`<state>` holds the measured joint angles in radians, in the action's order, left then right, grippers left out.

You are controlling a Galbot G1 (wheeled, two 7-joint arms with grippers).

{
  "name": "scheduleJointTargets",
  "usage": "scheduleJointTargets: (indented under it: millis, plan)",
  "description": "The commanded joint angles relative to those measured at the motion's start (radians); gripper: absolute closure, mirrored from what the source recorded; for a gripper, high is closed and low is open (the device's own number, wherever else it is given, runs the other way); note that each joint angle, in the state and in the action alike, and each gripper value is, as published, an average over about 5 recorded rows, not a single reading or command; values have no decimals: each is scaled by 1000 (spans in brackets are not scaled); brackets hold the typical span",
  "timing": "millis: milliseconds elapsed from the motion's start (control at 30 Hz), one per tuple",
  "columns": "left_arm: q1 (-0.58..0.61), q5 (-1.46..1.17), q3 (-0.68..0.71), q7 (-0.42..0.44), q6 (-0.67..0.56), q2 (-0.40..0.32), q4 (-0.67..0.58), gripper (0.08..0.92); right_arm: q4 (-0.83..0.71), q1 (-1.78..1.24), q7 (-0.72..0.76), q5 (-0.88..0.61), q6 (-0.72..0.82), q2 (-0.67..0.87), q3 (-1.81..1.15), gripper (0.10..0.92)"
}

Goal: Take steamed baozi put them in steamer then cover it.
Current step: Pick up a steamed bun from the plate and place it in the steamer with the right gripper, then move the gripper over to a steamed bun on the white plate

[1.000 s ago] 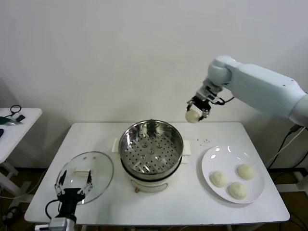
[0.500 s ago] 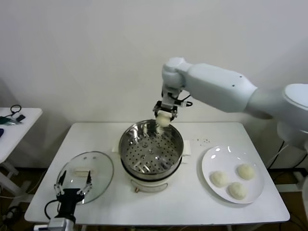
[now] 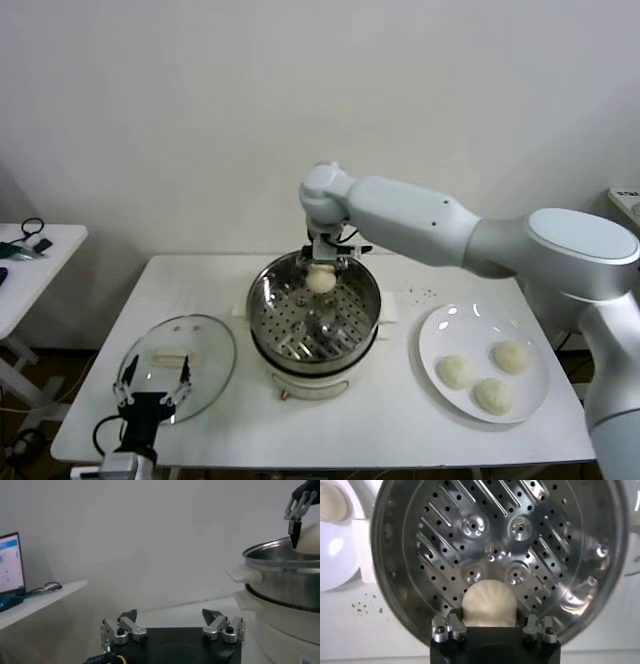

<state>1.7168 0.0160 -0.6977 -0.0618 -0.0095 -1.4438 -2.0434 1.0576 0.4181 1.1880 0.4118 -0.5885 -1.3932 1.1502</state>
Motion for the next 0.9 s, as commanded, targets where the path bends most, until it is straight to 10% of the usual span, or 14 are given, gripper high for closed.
scheduleJointTargets:
  millis: [33, 633, 900]
  plan:
    - [1, -1, 0, -1, -3, -1, 8, 177, -12, -52, -4, 64, -15, -21, -12, 338]
    - [3, -2, -1, -3, -6, -4, 15, 177, 25, -19, -5, 61, -6, 14, -52, 204]
    - [20, -59, -4, 0, 8, -8, -22, 177, 117, 156, 6, -254, 71, 172, 18, 202]
